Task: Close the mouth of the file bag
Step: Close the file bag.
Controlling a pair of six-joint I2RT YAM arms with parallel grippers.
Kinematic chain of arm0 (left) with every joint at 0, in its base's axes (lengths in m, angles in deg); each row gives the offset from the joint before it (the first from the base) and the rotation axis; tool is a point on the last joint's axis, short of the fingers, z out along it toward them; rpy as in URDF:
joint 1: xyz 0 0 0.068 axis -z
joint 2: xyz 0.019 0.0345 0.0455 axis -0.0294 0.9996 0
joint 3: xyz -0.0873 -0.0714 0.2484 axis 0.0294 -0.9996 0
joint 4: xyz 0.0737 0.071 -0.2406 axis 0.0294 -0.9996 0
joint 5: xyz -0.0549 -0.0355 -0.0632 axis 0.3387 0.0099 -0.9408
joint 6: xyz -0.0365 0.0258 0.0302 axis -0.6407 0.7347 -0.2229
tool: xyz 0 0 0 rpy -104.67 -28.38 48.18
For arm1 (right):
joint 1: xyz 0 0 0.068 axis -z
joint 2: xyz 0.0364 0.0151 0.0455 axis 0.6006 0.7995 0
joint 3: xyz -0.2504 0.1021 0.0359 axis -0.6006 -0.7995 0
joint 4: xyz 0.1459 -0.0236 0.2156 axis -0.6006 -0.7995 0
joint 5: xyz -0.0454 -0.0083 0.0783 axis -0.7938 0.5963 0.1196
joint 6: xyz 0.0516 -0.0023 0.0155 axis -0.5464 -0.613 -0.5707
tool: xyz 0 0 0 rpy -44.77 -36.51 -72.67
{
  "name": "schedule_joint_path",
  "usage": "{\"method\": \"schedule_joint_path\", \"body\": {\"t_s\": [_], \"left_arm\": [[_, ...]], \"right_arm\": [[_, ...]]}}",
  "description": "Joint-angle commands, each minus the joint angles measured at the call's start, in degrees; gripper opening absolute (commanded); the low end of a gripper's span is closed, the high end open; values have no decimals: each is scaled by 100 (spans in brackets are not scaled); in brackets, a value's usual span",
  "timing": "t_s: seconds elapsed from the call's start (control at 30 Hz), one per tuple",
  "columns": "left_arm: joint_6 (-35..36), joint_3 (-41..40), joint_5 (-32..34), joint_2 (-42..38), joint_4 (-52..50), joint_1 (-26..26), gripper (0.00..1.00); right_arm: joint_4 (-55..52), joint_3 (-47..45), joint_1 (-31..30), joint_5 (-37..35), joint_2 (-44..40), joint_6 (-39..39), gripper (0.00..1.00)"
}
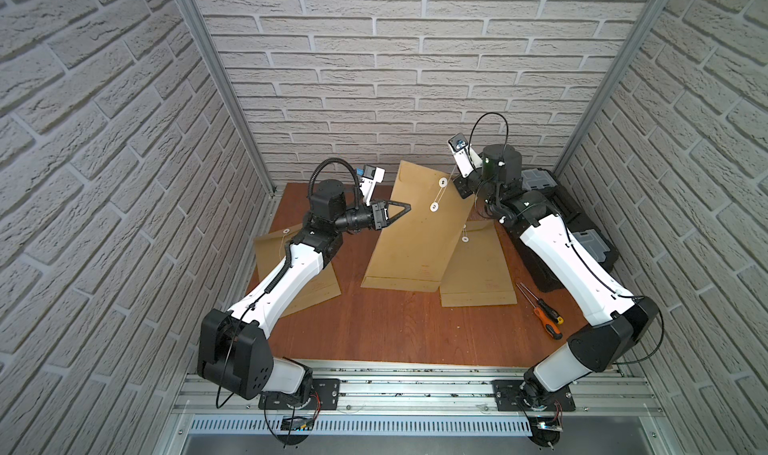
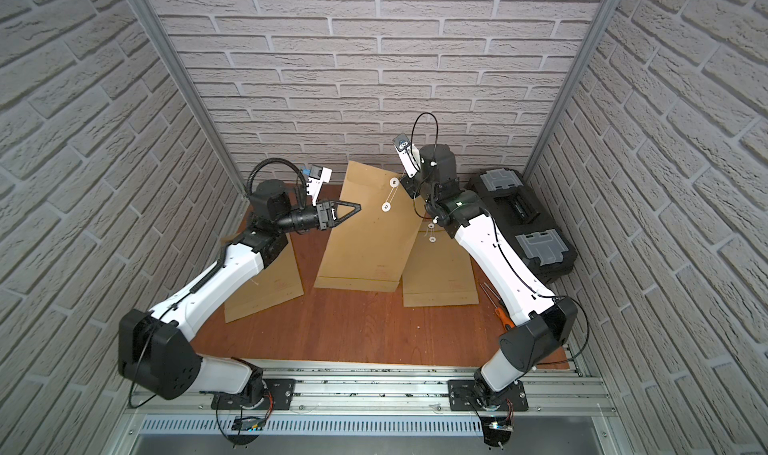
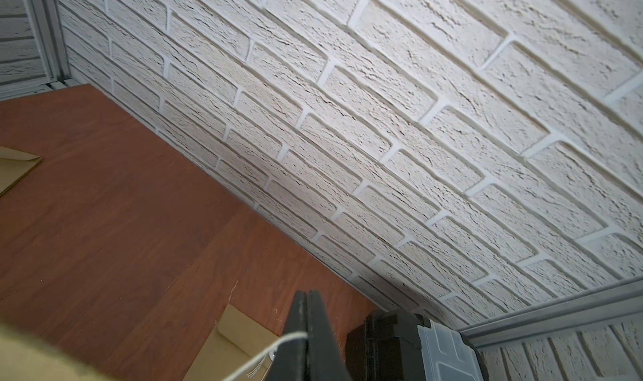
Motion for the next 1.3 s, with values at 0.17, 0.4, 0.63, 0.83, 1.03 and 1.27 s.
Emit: {"method": "schedule_joint_path", "body": {"t_s": [0.17, 0.4, 0.63, 0.83, 1.03, 1.27], "left_arm": [[389, 139, -170, -121, -301, 103, 0], [810, 248, 139, -137, -844, 121, 0], [1456, 352, 785, -241, -1583, 119, 0], [1703, 360, 876, -335, -1811, 123, 0], [1866, 361, 920, -350, -1947, 120, 0], [1966, 347, 951, -386, -2046, 153, 0]], "right_arm": [[-554, 568, -61, 203, 103, 78, 3], [-1108, 1120, -383, 82, 322, 187, 3], [-2023, 1631, -743, -991, 491, 226, 3], [-3510, 2305, -761, -1161, 775, -185, 3], [-4336, 2933, -761, 40, 1020, -772, 3], [-4535, 3357, -703, 1068, 1246, -1146, 2]]}}
